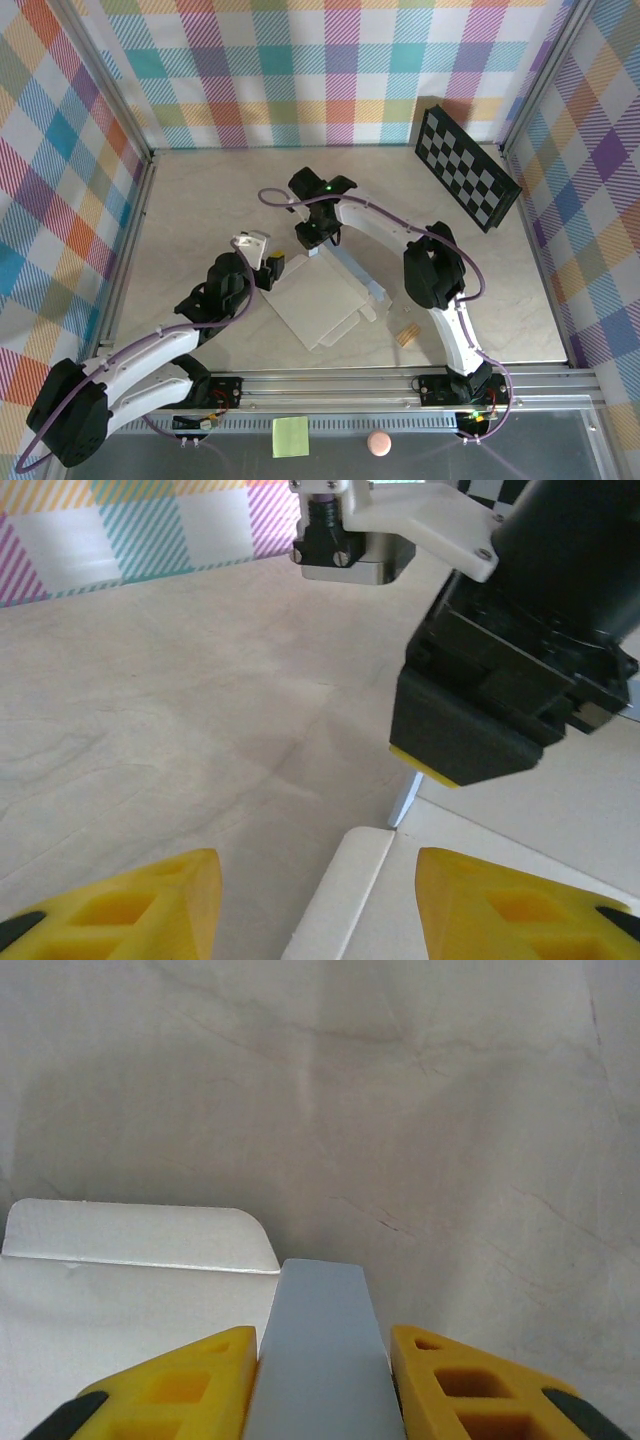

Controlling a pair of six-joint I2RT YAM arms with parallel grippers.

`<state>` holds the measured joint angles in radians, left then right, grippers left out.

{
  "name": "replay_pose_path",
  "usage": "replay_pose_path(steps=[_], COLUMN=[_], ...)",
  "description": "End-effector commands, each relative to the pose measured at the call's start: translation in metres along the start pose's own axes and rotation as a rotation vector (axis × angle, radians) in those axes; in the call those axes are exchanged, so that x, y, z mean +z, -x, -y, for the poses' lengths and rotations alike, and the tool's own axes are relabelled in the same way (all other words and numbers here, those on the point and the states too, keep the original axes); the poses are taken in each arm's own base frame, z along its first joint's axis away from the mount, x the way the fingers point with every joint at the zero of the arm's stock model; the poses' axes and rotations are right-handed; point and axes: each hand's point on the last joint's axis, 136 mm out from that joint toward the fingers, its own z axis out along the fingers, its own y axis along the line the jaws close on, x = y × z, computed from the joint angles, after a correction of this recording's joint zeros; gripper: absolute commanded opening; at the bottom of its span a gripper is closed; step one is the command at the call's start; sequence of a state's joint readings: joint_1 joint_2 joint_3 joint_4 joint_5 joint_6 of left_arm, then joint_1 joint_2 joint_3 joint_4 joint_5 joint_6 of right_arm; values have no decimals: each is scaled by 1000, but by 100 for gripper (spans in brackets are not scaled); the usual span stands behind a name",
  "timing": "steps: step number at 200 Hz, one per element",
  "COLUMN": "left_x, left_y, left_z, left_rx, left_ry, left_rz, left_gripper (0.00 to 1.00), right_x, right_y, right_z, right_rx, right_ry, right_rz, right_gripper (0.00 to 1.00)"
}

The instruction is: Fold the paper box

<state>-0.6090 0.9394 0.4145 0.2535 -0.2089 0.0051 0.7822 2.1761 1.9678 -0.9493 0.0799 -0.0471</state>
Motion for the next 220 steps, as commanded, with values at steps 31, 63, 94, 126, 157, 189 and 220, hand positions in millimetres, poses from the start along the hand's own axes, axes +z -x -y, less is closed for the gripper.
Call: replay_pose_path(steps=[31, 63, 94, 126, 157, 189, 220], left_x=[-15, -28, -40, -47, -50, -51, -51], left_y=[0, 0, -5, -9, -14, -12, -5], left_z=[-46, -70, -81, -82, -83, -84, -80], left_rx=[-166, -336, -461, -491, -498, -508, -529], left_ry=[206, 276, 269, 254, 254, 251, 214], left_rz=[-130, -213, -275, -311, -335, -351, -360], left_gripper=[57, 59, 59, 60, 60, 61, 60], right_x=[-23, -28, -19, -3, 14, 33, 37], right_y=[14, 22, 31, 27, 32, 29, 25], right_z=[-34, -53, -60, -73, -72, -77, -83], right_rx=[-410, -565, -652, -761, -800, -803, -769], right_ry=[66, 132, 132, 156, 122, 143, 188], right_rz=[67, 102, 94, 52, 47, 25, 20], right_gripper=[12, 11, 10, 12, 13, 16, 30])
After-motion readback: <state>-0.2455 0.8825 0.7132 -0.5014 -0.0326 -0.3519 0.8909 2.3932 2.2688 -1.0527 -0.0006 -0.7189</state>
